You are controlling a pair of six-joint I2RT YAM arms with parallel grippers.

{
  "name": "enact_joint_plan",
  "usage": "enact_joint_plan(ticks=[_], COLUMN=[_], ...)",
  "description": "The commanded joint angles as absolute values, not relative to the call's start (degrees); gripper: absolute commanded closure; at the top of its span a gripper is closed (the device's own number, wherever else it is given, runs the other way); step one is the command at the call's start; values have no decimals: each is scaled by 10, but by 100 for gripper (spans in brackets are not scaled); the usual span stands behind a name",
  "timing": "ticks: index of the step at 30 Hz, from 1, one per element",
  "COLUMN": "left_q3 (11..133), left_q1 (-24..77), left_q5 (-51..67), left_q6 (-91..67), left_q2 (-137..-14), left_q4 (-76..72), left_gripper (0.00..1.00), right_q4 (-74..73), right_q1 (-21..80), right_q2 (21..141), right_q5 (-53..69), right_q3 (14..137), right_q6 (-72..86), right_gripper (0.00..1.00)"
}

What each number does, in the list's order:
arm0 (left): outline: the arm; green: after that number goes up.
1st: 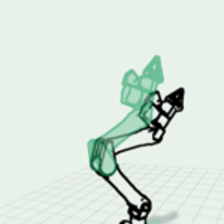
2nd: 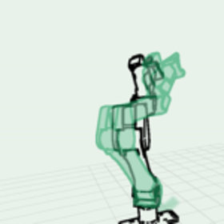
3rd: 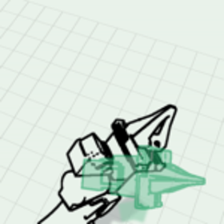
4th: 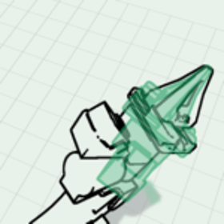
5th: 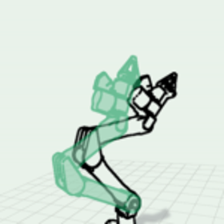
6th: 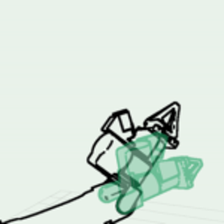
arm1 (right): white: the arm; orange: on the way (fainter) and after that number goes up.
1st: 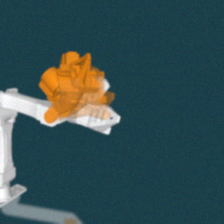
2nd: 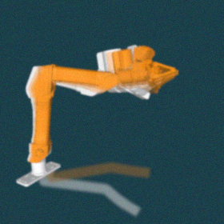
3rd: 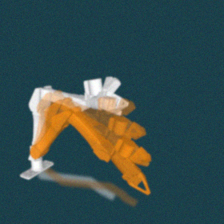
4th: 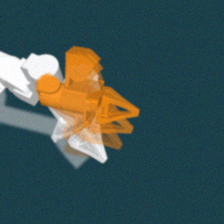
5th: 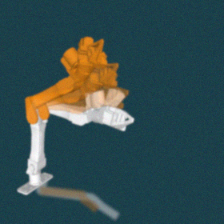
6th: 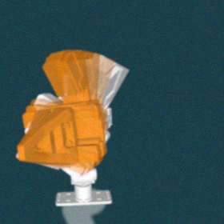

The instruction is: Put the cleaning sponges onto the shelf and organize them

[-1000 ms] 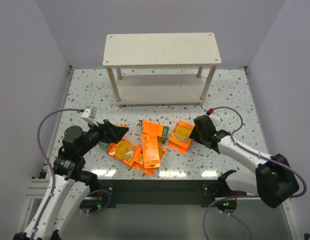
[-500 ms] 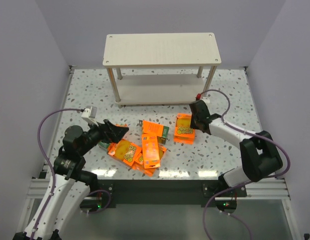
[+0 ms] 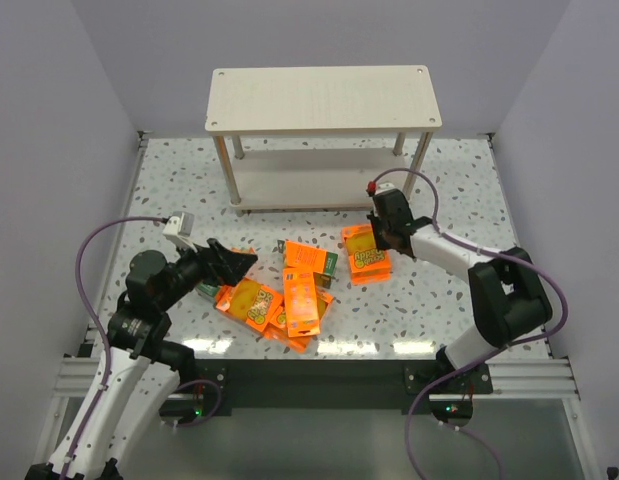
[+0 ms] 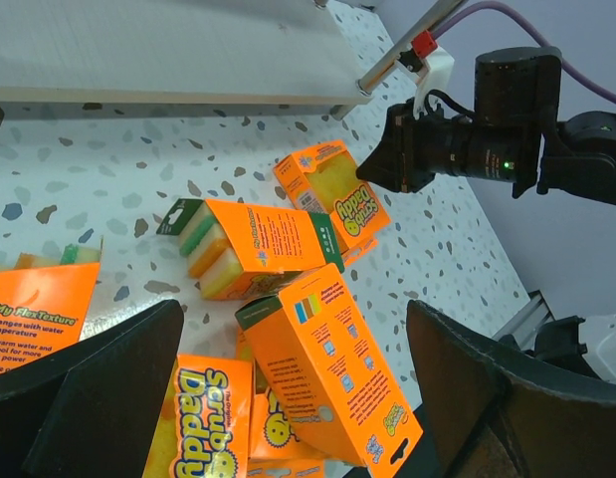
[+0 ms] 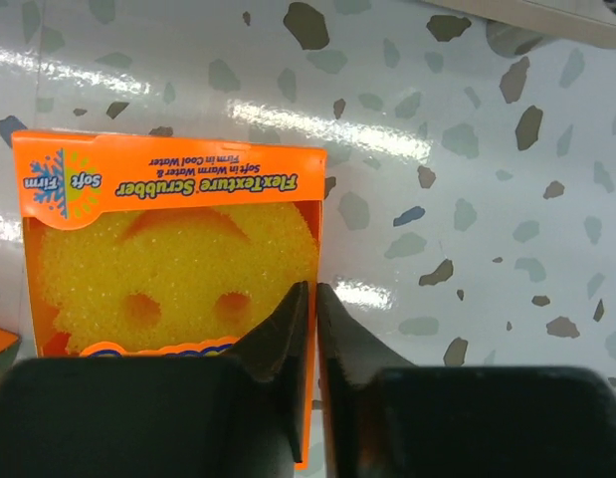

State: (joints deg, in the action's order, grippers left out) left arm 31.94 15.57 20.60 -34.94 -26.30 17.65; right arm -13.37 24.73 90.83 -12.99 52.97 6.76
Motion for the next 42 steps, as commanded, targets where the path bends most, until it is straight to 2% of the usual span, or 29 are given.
enact_joint_plan(ticks=[1, 2, 3, 5, 6, 7, 8, 12, 15, 18, 23, 29, 37, 42], left_q3=[316, 316, 316, 316, 316, 316, 316, 313, 310, 309, 304, 297, 301, 302], left_q1=[159, 158, 158, 158, 158, 158, 158, 158, 158, 158, 159, 158, 158, 158], left_q5=[216, 216, 216, 217, 217, 217, 217, 215, 216, 221, 223, 222, 220, 218], left_q6=[-354, -355, -355, -358, -358, -359, -359, -358, -356, -359, -357, -363, -361, -362], left_q2=[-268, -269, -271, -272, -272, -272, -272, -269, -273, -282, -286, -280, -274, -275], left_q4=[147, 145, 143, 140, 139, 138, 138, 139, 136, 129, 123, 123, 134, 135], left_gripper=[0, 0, 0, 0, 0, 0, 0, 0, 0, 0, 0, 0, 0, 0], right_q4=[-120, -123, -125, -137, -139, -141, -150, -206, -224, -211, -171, -145, -72, -62], right_q1=[248, 248, 248, 248, 248, 248, 248, 248, 248, 248, 248, 248, 248, 247], right_q2=[898, 890, 887, 863, 849, 837, 824, 729, 669, 597, 540, 578, 656, 683], right_q5=[-205, -225, -249, -311, -315, -316, -316, -222, -155, -110, -57, -26, -1, -23], right_q3=[561, 567, 571, 577, 574, 563, 560, 529, 470, 404, 334, 326, 304, 305], right_q6=[16, 15, 25, 47, 58, 82, 102, 240, 418, 527, 629, 685, 737, 743], right_gripper=[77, 69, 53, 43, 29, 20, 17, 16, 18, 18, 22, 23, 30, 32])
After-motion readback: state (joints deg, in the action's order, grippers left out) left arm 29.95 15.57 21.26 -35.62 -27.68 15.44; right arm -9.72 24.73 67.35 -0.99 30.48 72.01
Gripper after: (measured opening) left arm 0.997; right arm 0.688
